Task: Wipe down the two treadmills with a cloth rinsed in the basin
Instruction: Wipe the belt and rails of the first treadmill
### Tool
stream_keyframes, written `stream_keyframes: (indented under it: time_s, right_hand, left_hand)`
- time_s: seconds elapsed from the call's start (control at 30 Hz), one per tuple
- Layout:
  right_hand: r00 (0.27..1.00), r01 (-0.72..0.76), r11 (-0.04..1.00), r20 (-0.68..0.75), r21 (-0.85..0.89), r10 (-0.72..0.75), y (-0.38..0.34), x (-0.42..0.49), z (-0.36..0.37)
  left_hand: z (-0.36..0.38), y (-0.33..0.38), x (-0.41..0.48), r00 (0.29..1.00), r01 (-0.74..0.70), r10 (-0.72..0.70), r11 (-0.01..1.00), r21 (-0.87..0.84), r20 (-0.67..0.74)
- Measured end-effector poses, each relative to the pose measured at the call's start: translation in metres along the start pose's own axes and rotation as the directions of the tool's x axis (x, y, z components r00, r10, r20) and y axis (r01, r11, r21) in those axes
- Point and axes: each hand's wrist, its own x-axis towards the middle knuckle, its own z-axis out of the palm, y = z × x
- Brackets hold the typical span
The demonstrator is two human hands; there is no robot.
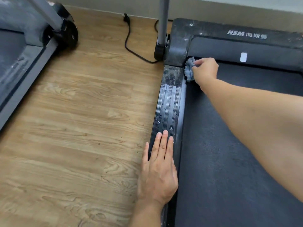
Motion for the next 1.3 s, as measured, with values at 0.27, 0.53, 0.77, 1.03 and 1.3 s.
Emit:
stream_keyframes:
  time_s: [0.27,0.53,0.77,1.03,1.3]
  right_hand:
    - [0.925,0.371,0.873,0.209,-0.317,-0.318,0.013,-0.045,0.015]
    - [0.889,0.454,0.794,0.27,-0.405,-0.37,0.012,-0.039,-0.01]
    - [0.909,0.354,0.832,0.365,-0.426,-0.2,-0.001,-0.087,-0.014]
    - [0.784,0.45,0.882,0.534,-0.139,-0.315,0.065,-0.266,-0.057]
    - [0.898,0.397,0.876,0.311,-0.274,-0.31,0.019,-0.089,-0.016]
  left_hand:
    - [-0.001,0.0,0.002,1.0,0.008,-0.008,1.0,-0.001,0.004]
    - [-0.001,0.001,0.002,1.0,0.008,-0.009,1.0,0.01,0.023]
    - [-0.001,-0.001,0.002,1.0,0.015,-0.015,1.0,-0.001,0.012]
    - [0.001,-0.003,0.0,1.0,0.009,-0.009,1.0,-0.015,0.003]
    - [-0.001,-0.001,0.004,1.0,0.017,-0.017,1.0,0.018,-0.007]
